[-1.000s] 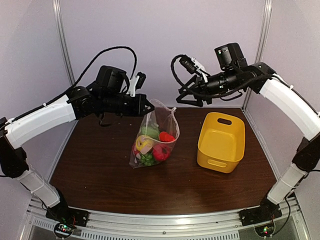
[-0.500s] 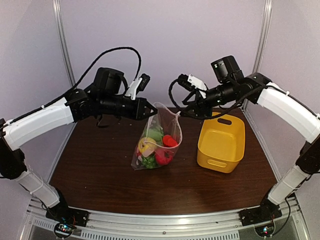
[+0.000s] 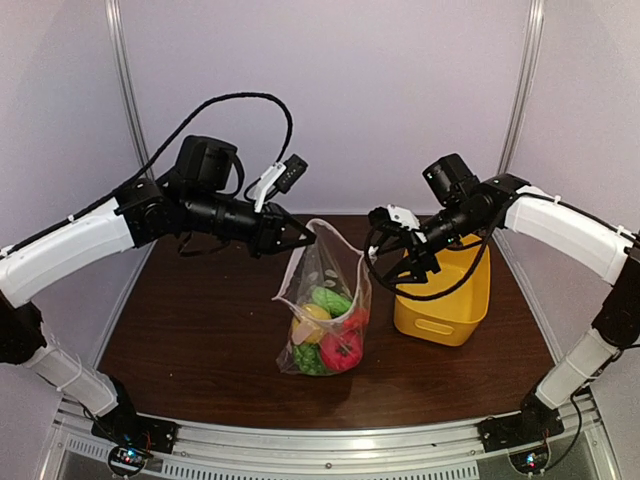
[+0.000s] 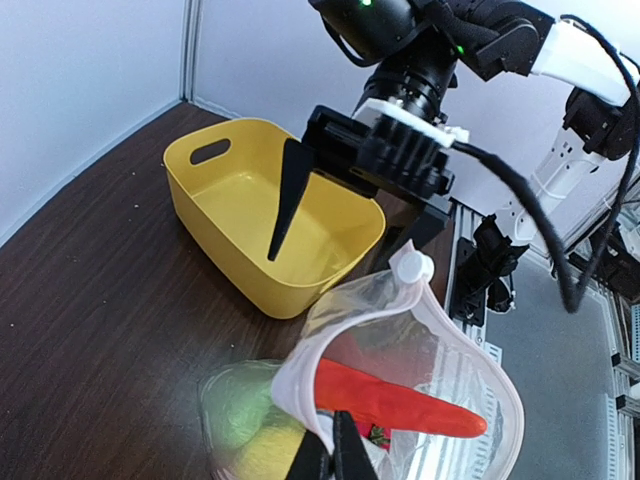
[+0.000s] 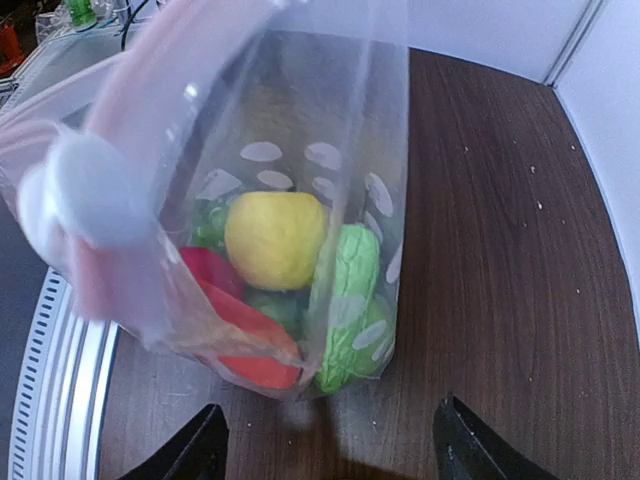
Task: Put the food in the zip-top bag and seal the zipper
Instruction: Move the zipper food storage bag to the center of the board, then pass from the left arm to the right
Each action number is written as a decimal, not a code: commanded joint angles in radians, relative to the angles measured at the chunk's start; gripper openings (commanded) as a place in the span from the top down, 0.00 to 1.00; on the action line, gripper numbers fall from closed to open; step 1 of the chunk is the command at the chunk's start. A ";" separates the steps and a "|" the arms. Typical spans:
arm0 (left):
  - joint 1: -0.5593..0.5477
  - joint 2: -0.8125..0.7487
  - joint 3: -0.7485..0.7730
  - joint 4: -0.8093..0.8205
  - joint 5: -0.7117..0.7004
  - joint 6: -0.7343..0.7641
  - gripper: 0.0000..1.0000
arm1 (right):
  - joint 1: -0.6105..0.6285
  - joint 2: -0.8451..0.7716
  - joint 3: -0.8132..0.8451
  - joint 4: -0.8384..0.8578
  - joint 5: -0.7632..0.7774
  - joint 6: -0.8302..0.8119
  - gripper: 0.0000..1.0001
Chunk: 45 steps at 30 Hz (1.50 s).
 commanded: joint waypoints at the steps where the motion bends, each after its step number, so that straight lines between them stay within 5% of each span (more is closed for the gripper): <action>1: 0.008 0.011 -0.009 0.057 0.044 0.039 1.00 | 0.044 -0.031 -0.004 0.032 -0.108 -0.029 0.28; 7: 0.008 0.017 -0.037 0.083 0.055 0.033 1.00 | 0.047 -0.052 -0.030 0.071 -0.188 0.018 0.29; 23: 0.008 0.029 -0.053 0.102 0.037 0.014 1.00 | 0.050 -0.054 -0.110 0.293 -0.291 0.274 0.54; 38: 0.020 0.010 -0.069 0.105 -0.023 -0.005 1.00 | 0.090 -0.068 -0.108 0.142 -0.274 0.143 0.38; 45: 0.035 0.005 -0.082 0.115 -0.023 -0.021 1.00 | 0.090 -0.091 -0.121 0.161 -0.264 0.182 0.47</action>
